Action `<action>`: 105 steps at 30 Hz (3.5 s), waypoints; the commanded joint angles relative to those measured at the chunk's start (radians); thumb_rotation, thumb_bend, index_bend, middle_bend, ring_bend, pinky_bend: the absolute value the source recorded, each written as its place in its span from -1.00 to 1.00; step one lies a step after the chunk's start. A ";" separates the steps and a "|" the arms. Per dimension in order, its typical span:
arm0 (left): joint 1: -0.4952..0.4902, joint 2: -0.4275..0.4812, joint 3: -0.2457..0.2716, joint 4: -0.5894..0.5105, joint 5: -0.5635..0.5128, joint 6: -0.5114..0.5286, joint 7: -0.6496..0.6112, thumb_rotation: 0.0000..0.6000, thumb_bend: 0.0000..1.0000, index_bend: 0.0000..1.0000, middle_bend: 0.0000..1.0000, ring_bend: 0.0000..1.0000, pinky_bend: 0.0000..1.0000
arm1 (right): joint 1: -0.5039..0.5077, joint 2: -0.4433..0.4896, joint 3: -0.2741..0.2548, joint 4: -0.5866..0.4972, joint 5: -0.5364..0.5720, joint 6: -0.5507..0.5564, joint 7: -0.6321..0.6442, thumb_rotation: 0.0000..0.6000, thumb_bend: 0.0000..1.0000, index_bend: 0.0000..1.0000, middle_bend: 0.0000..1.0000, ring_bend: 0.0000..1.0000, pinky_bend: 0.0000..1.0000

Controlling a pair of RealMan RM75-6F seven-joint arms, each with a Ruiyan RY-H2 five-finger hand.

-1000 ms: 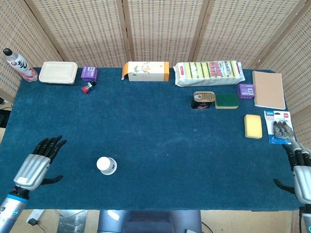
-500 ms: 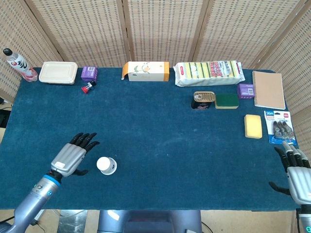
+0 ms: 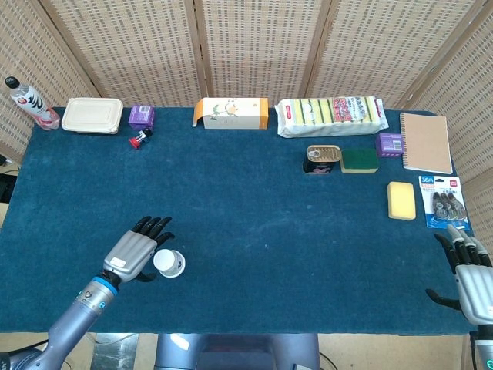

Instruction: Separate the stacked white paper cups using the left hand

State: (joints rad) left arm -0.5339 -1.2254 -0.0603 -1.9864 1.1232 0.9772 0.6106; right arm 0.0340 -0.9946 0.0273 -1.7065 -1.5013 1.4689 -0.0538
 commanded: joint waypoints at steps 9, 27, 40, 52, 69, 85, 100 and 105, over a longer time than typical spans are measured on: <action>-0.044 -0.030 0.014 -0.009 -0.063 0.026 0.048 1.00 -0.57 -0.38 -1.00 -1.00 -0.93 | 0.002 0.006 0.001 0.003 0.001 -0.005 0.017 1.00 -1.00 -0.78 -1.00 -1.00 -0.98; -0.062 0.001 0.041 -0.054 -0.072 0.075 0.044 1.00 -0.54 -0.17 -1.00 -1.00 -0.93 | 0.002 0.008 0.002 0.002 0.004 -0.008 0.023 1.00 -1.00 -0.77 -1.00 -1.00 -0.98; 0.056 0.282 0.082 -0.257 0.229 0.217 -0.183 1.00 -0.54 -0.16 -1.00 -1.00 -0.93 | 0.002 0.007 0.006 0.003 0.017 -0.011 0.018 1.00 -1.00 -0.77 -1.00 -1.00 -0.98; 0.147 0.337 0.125 -0.096 0.323 0.243 -0.385 1.00 -0.54 -0.16 -1.00 -1.00 -0.93 | 0.004 0.000 -0.003 -0.009 0.010 -0.022 -0.017 1.00 -1.00 -0.76 -1.00 -1.00 -0.98; 0.056 0.043 0.053 0.139 0.102 0.078 -0.241 1.00 -0.54 -0.16 -1.00 -1.00 -0.93 | 0.009 0.008 -0.002 -0.012 0.023 -0.036 -0.001 1.00 -1.00 -0.76 -1.00 -1.00 -0.97; 0.005 -0.021 0.041 0.114 0.115 0.042 -0.204 1.00 -0.54 -0.16 -1.00 -1.00 -0.93 | 0.010 0.010 0.000 -0.008 0.024 -0.037 0.012 1.00 -1.00 -0.76 -1.00 -1.00 -0.97; 0.001 -0.038 0.049 0.118 0.088 0.060 -0.162 1.00 -0.56 -0.33 -1.00 -1.00 -0.93 | 0.010 0.012 -0.002 -0.011 0.022 -0.038 0.013 1.00 -1.00 -0.76 -1.00 -1.00 -0.97; 0.006 -0.029 0.055 0.112 0.095 0.070 -0.164 1.00 -0.62 -0.87 -1.00 -1.00 -0.93 | 0.010 0.013 -0.001 -0.013 0.024 -0.037 0.016 1.00 -1.00 -0.76 -1.00 -1.00 -0.97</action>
State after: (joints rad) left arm -0.5290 -1.2550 -0.0065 -1.8742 1.2156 1.0459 0.4475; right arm 0.0439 -0.9820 0.0265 -1.7191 -1.4778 1.4314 -0.0377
